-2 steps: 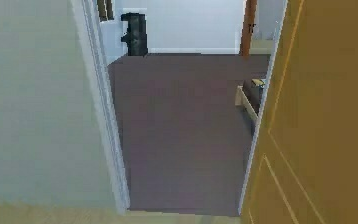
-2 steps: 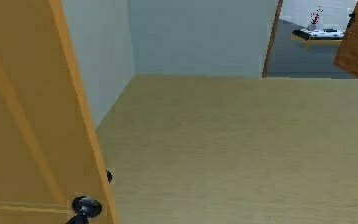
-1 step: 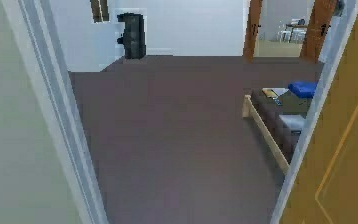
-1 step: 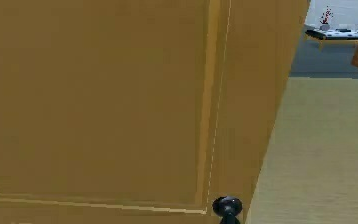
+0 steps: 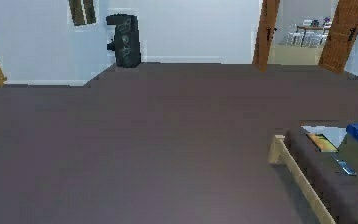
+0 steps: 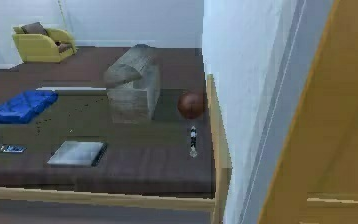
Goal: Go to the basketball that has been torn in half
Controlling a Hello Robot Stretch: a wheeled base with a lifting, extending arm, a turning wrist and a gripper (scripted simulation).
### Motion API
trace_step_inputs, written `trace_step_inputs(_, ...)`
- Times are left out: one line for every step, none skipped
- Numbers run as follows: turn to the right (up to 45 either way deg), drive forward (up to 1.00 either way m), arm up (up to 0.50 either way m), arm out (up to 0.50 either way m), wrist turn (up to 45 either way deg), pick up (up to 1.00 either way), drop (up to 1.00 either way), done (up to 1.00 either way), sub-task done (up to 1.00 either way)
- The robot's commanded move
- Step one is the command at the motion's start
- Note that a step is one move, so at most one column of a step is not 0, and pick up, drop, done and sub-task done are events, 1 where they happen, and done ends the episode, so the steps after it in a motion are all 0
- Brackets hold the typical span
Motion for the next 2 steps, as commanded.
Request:
trace_step_inputs(39.0,0.00,0.00,0.00,0.0,0.00,0.00,0.00,0.00)
trace_step_inputs(0.0,0.05,0.00,0.00,0.0,0.00,0.00,0.00,0.00)
